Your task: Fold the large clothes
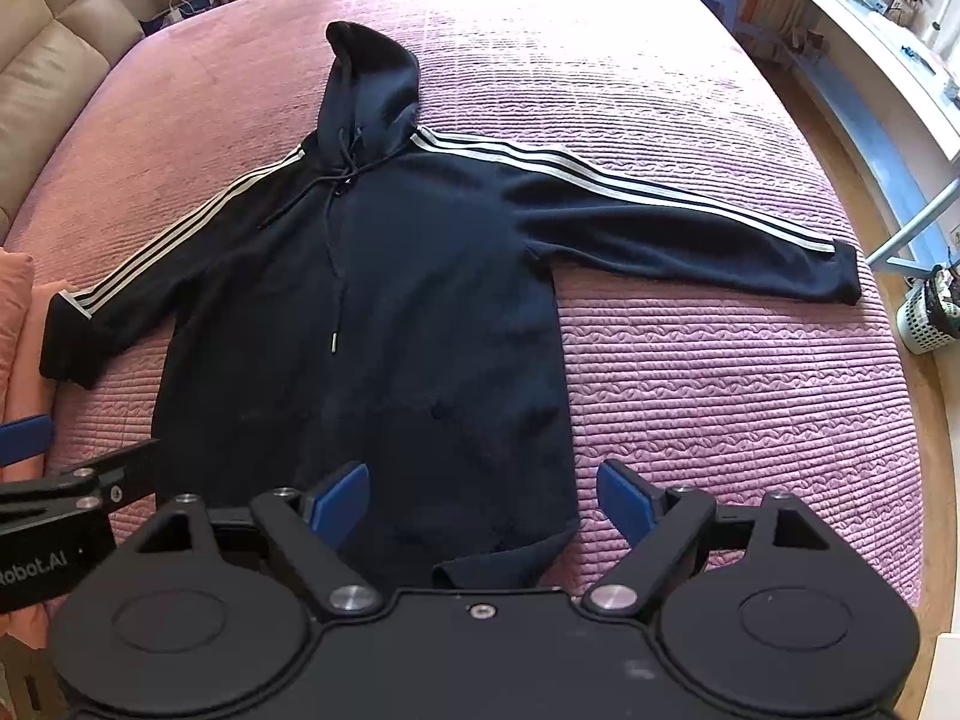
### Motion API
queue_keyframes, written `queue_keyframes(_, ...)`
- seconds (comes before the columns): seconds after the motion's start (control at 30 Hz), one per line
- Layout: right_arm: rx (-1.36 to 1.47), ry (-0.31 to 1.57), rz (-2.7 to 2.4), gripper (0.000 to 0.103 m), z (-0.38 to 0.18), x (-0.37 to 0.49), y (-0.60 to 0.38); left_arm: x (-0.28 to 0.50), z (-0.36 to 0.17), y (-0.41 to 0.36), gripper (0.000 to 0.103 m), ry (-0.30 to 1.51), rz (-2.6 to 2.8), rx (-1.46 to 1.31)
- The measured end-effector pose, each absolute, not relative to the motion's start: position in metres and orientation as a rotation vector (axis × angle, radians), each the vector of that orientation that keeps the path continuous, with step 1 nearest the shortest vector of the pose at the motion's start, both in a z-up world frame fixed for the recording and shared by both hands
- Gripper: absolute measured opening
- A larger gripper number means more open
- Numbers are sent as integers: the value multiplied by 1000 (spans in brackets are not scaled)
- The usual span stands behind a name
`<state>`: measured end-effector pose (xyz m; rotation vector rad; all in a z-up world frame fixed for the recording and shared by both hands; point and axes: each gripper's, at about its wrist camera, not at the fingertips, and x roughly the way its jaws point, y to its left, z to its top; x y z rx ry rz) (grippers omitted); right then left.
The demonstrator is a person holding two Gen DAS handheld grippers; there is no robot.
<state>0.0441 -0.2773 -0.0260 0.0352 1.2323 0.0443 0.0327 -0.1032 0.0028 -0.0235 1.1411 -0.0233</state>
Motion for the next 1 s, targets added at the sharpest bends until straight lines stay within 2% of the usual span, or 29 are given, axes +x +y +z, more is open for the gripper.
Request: queue_keyframes(1.0, 48, 1277, 58, 99, -42, 44, -288, 38, -21, -115, 88, 1222, -18, -46)
